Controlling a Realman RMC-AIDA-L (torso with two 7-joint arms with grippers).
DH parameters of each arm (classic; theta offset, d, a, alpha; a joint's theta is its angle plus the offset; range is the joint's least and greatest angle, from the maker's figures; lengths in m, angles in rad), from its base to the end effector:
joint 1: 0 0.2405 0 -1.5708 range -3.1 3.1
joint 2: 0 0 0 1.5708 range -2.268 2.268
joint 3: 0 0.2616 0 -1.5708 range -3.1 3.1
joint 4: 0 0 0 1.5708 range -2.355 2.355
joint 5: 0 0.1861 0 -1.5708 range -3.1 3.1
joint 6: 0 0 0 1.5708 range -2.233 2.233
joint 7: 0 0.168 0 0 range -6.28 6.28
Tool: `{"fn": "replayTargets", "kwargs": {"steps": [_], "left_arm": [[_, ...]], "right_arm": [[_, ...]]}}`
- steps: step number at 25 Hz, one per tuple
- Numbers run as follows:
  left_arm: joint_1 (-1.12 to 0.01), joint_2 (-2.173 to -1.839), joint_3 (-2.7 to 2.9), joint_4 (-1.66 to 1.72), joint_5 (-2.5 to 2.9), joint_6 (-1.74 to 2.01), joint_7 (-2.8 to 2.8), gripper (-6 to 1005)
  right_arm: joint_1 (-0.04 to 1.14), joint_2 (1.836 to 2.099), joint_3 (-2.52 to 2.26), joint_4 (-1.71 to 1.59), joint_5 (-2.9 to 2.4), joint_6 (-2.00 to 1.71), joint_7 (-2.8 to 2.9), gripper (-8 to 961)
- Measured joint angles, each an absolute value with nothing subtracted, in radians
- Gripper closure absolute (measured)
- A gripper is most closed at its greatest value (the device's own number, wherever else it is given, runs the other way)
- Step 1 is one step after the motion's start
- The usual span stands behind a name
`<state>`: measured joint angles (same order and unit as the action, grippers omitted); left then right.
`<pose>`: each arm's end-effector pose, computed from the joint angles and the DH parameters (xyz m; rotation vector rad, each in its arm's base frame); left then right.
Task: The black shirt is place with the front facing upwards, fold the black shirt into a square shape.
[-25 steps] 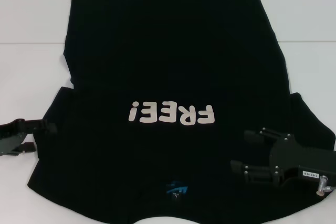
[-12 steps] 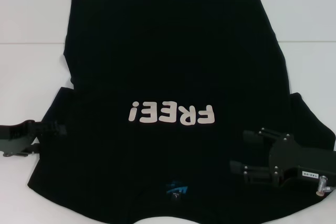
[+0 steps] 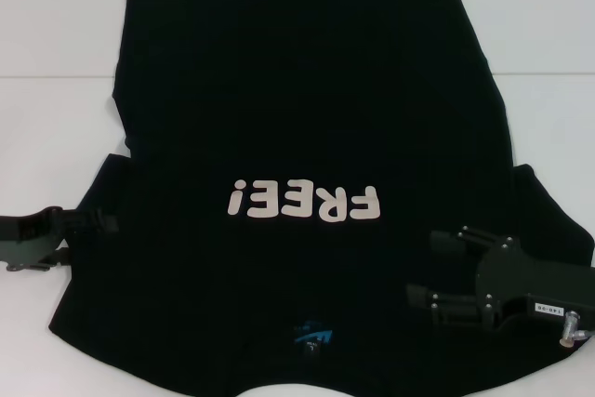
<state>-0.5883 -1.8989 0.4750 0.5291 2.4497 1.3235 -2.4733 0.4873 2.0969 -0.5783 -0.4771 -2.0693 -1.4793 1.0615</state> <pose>-0.3462 0.3456 0.0330 -1.8502 -2.0265 -0.3770 0.2739 0.2977 -0.0531 -2.6808 0.5149 0.6503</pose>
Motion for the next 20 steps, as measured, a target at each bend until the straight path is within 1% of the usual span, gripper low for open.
{"fn": "replayTargets", "kwargs": {"steps": [9,20], "left_arm": [[-0.6,-1.903,0.474,0.525,2.449,1.328,-2.463,66],[-0.601,-1.906,0.473,0.525,2.45,1.302,-2.462,190]], "right_arm": [[0.489,2.097,-0.578,-0.477,-2.069,-1.48,1.062,26],[0.489,2.097,-0.578,-0.477,-2.069,-1.48,1.062,26]]}}
